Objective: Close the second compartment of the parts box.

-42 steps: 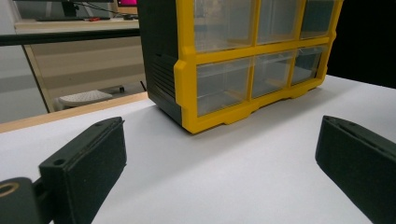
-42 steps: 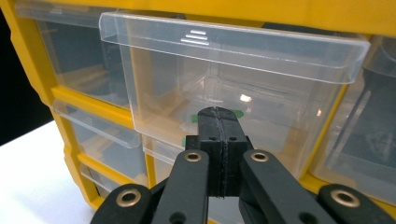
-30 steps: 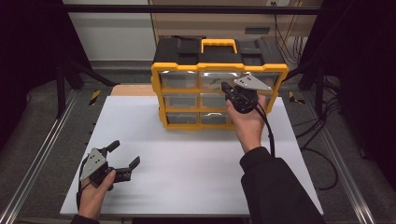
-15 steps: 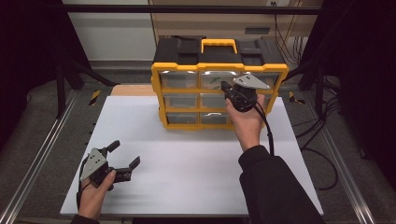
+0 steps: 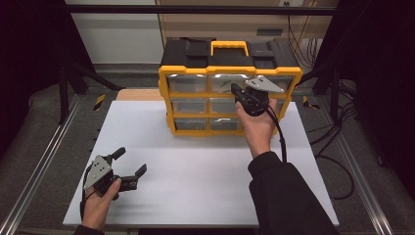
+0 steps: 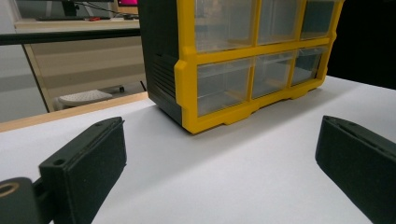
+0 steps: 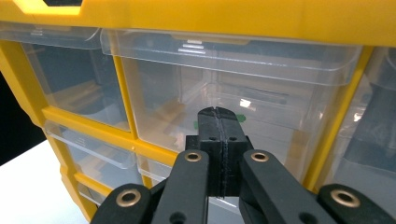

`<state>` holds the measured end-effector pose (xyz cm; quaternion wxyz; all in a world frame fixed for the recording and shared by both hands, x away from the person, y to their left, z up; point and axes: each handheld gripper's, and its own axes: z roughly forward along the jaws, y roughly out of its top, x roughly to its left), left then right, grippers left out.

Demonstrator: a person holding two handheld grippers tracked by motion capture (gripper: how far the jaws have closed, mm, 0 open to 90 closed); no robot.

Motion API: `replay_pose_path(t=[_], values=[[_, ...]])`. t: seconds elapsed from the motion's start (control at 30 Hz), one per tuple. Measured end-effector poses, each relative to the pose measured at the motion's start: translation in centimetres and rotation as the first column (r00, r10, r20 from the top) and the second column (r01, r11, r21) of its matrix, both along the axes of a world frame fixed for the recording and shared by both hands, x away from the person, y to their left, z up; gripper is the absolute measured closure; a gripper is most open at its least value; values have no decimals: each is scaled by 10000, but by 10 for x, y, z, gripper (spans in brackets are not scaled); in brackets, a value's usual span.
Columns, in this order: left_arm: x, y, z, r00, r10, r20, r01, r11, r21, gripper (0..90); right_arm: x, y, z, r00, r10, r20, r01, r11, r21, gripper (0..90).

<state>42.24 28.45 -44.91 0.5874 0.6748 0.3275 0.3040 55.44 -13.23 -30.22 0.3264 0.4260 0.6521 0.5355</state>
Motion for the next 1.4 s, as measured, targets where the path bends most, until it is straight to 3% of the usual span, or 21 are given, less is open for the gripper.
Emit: replay_pose_path(t=[1.0, 1.4], values=[[-1, -1, 0, 10000, -24, -3, 24, 10000, 72, 16, 3, 4, -5, 9998, -179, 48, 181, 9991, -389, 900], [0, 0, 0, 10000, -38, -3, 38, 10000, 63, 16, -4, 3, -12, 9999, -134, 71, 138, 9985, -521, 900]])
